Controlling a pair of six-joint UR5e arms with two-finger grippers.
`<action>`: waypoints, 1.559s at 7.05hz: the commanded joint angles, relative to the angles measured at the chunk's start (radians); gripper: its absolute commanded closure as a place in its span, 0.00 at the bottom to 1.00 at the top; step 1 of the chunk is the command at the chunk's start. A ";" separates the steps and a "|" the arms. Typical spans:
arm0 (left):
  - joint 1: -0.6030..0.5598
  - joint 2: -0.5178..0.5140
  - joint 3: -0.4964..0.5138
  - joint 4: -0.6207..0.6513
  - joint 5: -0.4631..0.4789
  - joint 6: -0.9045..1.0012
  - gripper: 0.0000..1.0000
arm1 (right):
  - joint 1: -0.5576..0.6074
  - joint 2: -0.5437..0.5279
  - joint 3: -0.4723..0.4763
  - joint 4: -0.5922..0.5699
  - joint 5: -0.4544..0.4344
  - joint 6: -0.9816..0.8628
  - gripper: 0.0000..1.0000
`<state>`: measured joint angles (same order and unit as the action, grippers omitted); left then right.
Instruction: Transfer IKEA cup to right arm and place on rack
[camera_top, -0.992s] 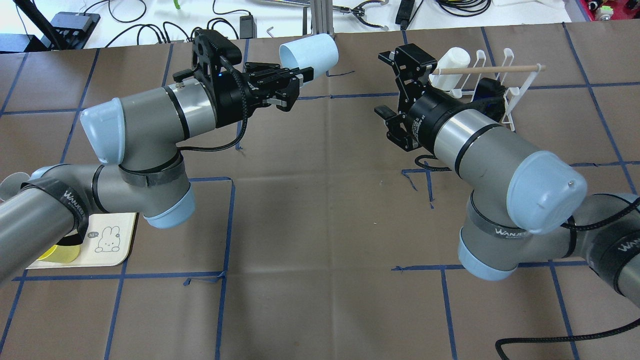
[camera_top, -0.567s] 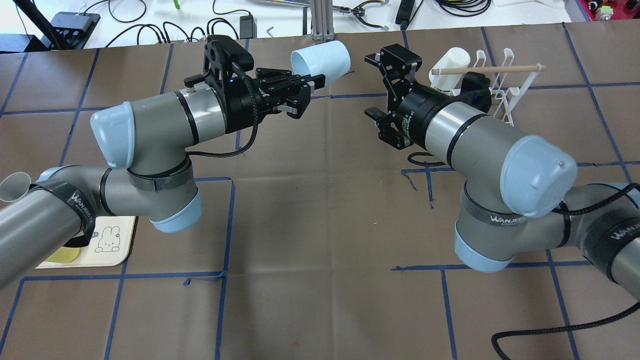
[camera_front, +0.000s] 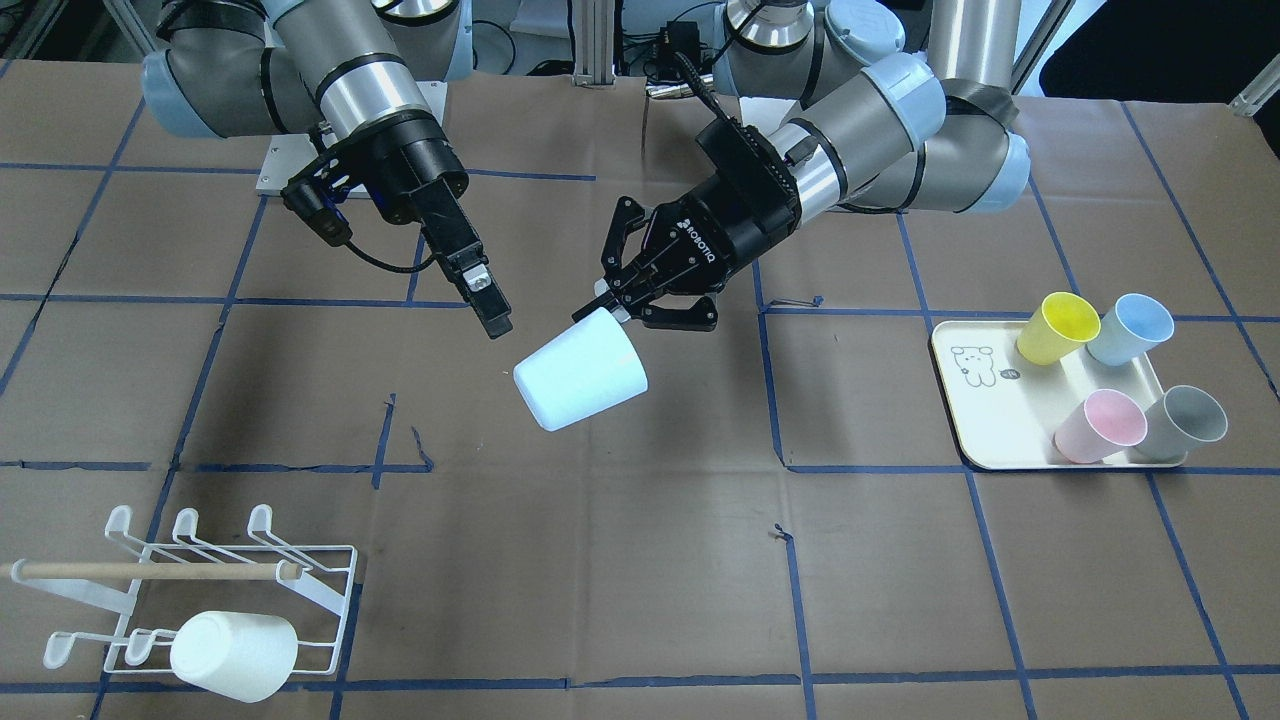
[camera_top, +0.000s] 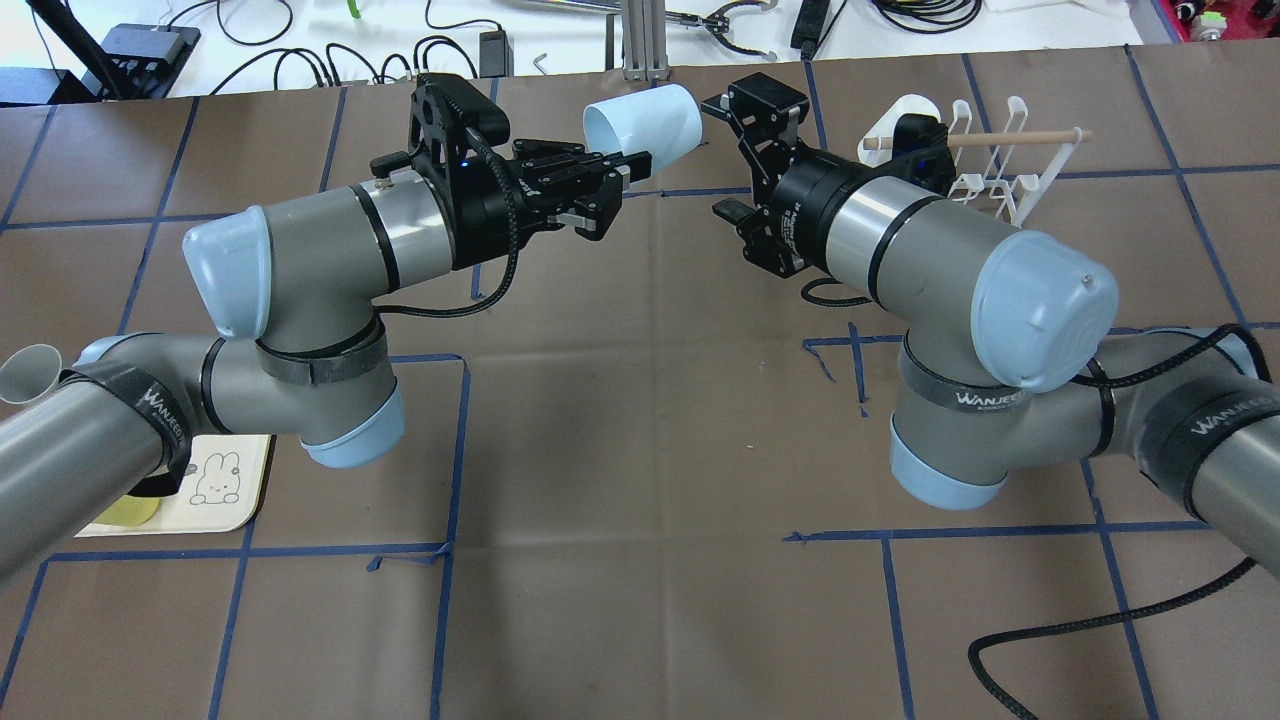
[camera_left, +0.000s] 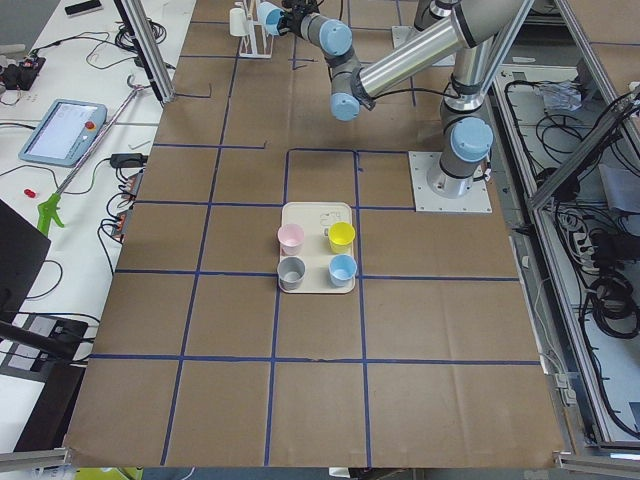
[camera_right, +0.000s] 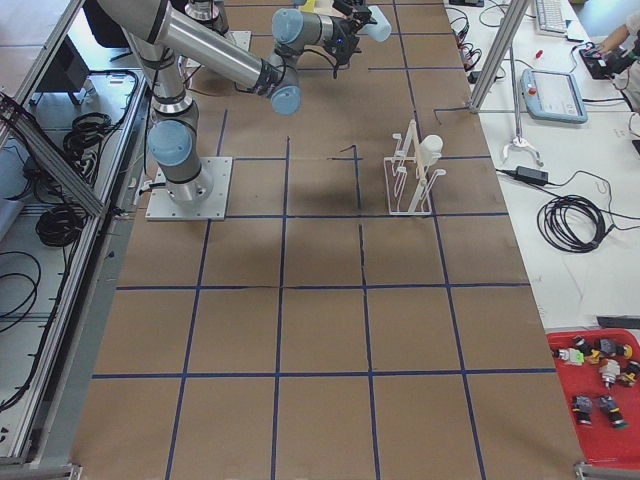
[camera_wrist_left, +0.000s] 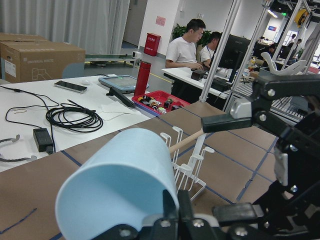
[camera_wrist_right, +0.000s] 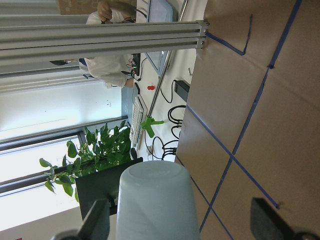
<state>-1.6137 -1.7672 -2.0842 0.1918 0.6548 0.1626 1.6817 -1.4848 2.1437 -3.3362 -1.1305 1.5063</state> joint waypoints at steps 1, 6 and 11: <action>0.000 0.002 0.000 0.002 0.000 0.000 0.96 | 0.018 0.046 -0.057 0.017 0.000 0.002 0.00; 0.000 0.002 0.001 0.002 0.000 0.000 0.96 | 0.044 0.138 -0.166 0.040 -0.002 0.008 0.00; 0.000 0.003 0.000 0.002 0.000 0.000 0.94 | 0.059 0.155 -0.186 0.058 -0.002 0.009 0.03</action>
<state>-1.6137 -1.7644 -2.0841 0.1933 0.6550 0.1626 1.7404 -1.3309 1.9580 -3.2799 -1.1321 1.5155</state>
